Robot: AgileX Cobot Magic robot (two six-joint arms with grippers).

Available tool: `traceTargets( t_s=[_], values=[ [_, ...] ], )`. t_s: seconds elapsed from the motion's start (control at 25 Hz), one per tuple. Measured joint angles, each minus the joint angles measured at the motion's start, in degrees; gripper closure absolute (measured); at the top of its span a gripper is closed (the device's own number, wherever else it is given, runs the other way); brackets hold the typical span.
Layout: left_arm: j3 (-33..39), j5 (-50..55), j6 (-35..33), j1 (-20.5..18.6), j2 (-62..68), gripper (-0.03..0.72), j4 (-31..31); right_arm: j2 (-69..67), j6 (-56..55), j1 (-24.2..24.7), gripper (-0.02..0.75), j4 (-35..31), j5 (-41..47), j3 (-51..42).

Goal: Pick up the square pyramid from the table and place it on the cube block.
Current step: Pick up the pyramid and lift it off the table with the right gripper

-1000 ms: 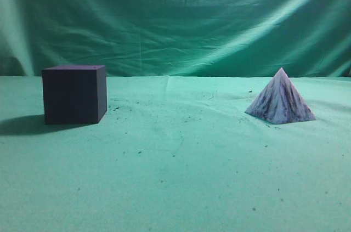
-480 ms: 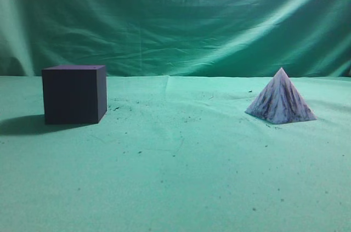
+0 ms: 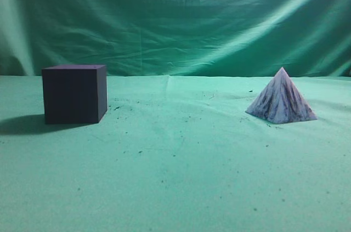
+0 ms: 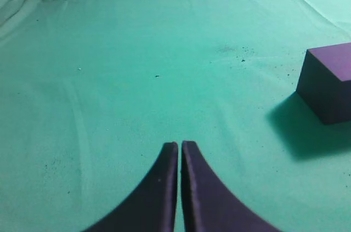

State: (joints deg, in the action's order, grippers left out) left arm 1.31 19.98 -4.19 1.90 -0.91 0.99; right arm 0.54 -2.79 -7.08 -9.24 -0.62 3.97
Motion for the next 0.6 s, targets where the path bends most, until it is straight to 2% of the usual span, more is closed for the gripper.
traceTargets(
  t_s=[0.12, 0.2, 0.4, 0.6],
  values=[
    [0.00, 0.00, 0.00, 0.00, 0.00, 0.688, 0.00, -3.77, 0.00, -0.55, 0.738, 3.94, 14.36, 10.49],
    [0.00, 0.00, 0.00, 0.00, 0.00, 0.688, 0.00, -10.86, 0.00, -0.66, 0.738, 4.52, 23.33, 16.53],
    [0.00, 0.00, 0.00, 0.00, 0.00, 0.688, 0.00, -31.92, 0.73, -0.69, 0.738, 0.88, 44.76, 29.87],
    [0.00, 0.00, 0.00, 0.00, 0.00, 0.688, 0.00, -50.87, 12.89, -2.23, 0.738, -1.62, 58.01, 42.92]
  ],
)
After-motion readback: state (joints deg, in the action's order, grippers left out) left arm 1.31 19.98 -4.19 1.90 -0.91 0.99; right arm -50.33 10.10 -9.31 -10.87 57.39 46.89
